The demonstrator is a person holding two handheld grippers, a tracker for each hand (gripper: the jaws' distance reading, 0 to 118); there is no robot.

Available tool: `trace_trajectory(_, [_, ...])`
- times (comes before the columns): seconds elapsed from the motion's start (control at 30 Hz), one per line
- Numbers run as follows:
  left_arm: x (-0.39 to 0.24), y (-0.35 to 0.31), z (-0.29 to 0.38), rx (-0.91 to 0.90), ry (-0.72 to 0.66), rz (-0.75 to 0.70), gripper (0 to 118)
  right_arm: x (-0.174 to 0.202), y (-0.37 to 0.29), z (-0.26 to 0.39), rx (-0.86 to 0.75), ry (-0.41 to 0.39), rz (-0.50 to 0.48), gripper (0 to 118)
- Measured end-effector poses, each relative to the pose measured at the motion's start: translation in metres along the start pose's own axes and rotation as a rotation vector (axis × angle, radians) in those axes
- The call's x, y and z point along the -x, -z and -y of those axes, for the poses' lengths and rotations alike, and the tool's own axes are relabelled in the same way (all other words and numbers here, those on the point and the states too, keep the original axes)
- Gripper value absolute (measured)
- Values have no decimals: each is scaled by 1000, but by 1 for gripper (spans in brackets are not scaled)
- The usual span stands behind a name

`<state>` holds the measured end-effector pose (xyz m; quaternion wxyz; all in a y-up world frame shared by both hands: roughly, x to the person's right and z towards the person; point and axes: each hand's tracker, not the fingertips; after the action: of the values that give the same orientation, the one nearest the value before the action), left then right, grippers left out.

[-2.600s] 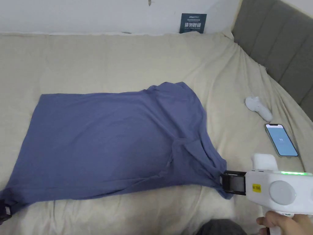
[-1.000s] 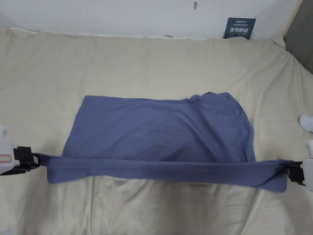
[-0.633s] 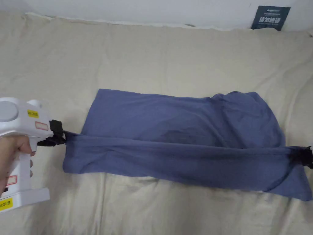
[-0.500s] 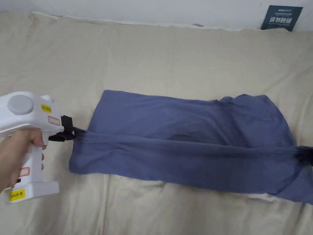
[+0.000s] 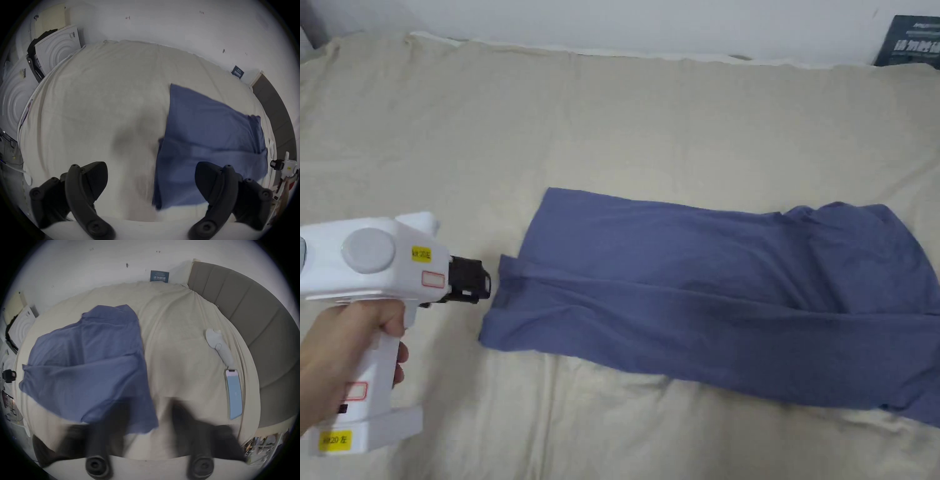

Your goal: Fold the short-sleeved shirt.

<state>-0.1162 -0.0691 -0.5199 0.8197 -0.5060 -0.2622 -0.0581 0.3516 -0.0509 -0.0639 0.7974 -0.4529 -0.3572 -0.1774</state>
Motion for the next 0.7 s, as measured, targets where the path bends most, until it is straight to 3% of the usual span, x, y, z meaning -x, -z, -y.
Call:
trace_trajectory(0.03, [13,6,7,19,-35,32,0,0,0,11,7,10,12,0])
trace_trajectory(0.1, [24,25,15,29,-21,34,0,8,3,23,27,56,-35,0])
trace_trajectory(0.17, [2,-25,49,48,-33,52,2,14,7,35,51,80,-71,0])
trace_trajectory(0.2, [1,-24,53,63,-41,59,34,13,-1,47,45,77,-68,0])
trace_trajectory(0.23, [0,-21,57,61,-44,60,101,14,-3,57,48,73,-60,0])
trace_trajectory(0.27, [-7,-28,63,64,-51,61,118,16,-2,61,59,63,-55,0])
trace_trajectory(0.3, [-11,-27,65,93,-56,58,114,17,-2,64,66,62,-55,0])
trace_trajectory(0.33, [-16,-23,66,-6,-1,86,113,12,-5,70,65,74,-64,0])
trace_trajectory(0.5, [-18,-21,63,58,-86,59,112,5,-6,78,80,82,-60,0])
trace_trajectory(0.53, [-5,4,49,73,-79,38,107,4,-6,78,79,80,-55,0])
trace_trajectory(0.57, [-1,3,50,70,-78,36,88,3,-7,78,80,81,-46,0])
trace_trajectory(0.6, [0,-1,52,80,-78,5,49,2,-7,75,80,82,-43,0])
trace_trajectory(0.63, [3,-7,57,65,-46,-61,2,0,-8,73,74,85,-43,0])
trace_trajectory(0.7, [-21,7,45,75,-40,7,2,-4,-13,72,56,91,-47,0])
